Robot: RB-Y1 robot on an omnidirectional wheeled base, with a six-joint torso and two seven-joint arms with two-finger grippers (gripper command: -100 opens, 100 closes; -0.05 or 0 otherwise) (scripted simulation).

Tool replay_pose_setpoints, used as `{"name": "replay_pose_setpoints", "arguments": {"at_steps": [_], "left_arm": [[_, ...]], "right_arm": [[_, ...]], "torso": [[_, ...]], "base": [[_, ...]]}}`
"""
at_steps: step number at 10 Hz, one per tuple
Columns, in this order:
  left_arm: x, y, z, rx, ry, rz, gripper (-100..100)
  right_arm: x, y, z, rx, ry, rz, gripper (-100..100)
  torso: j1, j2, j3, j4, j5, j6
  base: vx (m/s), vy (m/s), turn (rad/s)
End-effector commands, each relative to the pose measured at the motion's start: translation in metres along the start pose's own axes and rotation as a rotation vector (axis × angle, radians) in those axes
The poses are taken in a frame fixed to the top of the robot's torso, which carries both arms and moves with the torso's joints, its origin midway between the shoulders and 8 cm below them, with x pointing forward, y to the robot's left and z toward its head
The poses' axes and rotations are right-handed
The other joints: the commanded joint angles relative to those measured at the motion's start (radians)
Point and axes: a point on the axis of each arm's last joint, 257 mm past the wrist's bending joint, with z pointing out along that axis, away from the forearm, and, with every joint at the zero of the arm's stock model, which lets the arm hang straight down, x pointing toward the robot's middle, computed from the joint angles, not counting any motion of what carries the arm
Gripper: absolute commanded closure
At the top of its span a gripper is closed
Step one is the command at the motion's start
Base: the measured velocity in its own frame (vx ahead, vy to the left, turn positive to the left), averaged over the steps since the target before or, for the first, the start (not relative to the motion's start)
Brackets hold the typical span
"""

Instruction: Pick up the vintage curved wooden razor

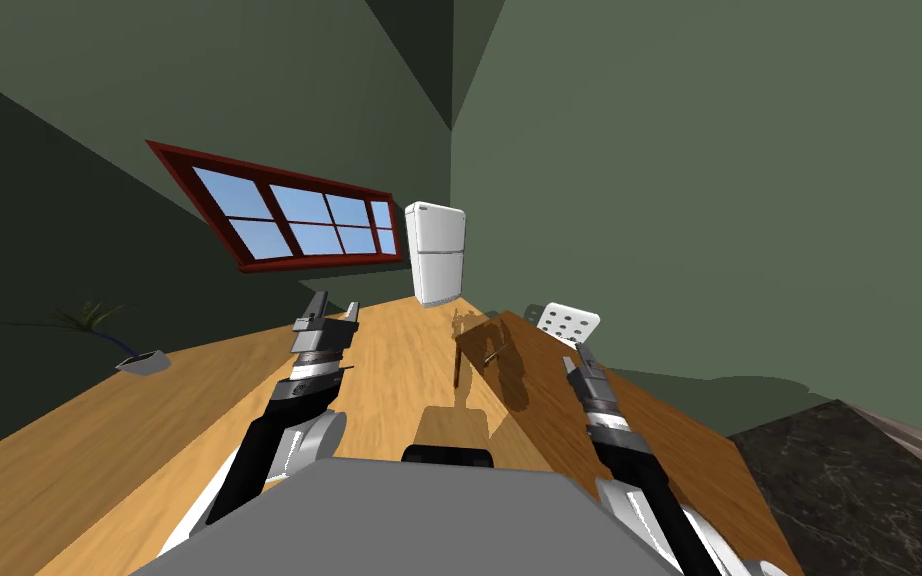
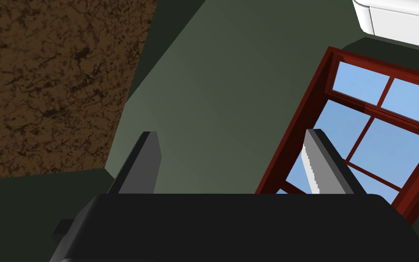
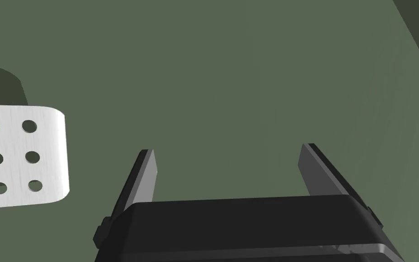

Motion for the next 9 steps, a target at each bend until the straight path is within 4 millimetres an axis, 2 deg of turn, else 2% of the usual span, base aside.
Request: {"name": "replay_pose_setpoints", "arguments": {"at_steps": [1, 2, 3, 4, 5, 7, 8, 9], "left_arm": [[0.0, 0.0, 0.0, 0.0, 0.0, 0.0, 0], [0.0, 0.0, 0.0, 0.0, 0.0, 0.0, 0], [0.0, 0.0, 0.0, 0.0, 0.0, 0.0, 0], [0.0, 0.0, 0.0, 0.0, 0.0, 0.0, 0], [0.0, 0.0, 0.0, 0.0, 0.0, 0.0, 0], [0.0, 0.0, 0.0, 0.0, 0.0, 0.0, 0], [0.0, 0.0, 0.0, 0.0, 0.0, 0.0, 0], [0.0, 0.0, 0.0, 0.0, 0.0, 0.0, 0]], "right_arm": [[-0.02, -0.038, -0.02, 0.111, -0.023, -0.013, -100], [-0.035, -0.064, -0.035, 0.19, -0.041, -0.024, -100], [-0.035, -0.064, -0.035, 0.19, -0.041, -0.024, -100], [-0.051, -0.092, -0.054, 0.276, -0.062, -0.037, -100], [-0.051, -0.092, -0.054, 0.276, -0.062, -0.037, -100], [-0.085, -0.144, -0.105, 0.458, -0.103, -0.072, -100], [-0.086, -0.147, -0.108, 0.466, -0.105, -0.073, -100], [-0.102, -0.164, -0.133, 0.545, -0.12, -0.096, -100]], "torso": [[0.0, 0.0, 0.0, 0.0, 0.0, 0.0], [0.001, -0.002, -0.001, 0.0, 0.0, 0.0], [0.003, -0.004, -0.002, -0.001, 0.001, 0.0], [0.001, -0.003, -0.002, -0.001, 0.001, 0.0], [0.0, -0.003, -0.002, -0.001, 0.0, 0.0], [-0.001, -0.003, -0.002, -0.001, 0.0, 0.0], [0.002, -0.005, -0.003, -0.001, 0.0, 0.0], [0.001, -0.005, -0.003, -0.001, 0.0, 0.0]], "base": [[0.056, 0.076, 0.04], [0.1, 0.104, 0.045], [0.063, 0.069, 0.008], [0.056, 0.058, 0.051], [0.044, 0.038, 0.013], [0.089, 0.068, 0.069], [0.104, 0.07, 0.02], [0.137, 0.065, 0.076]]}}
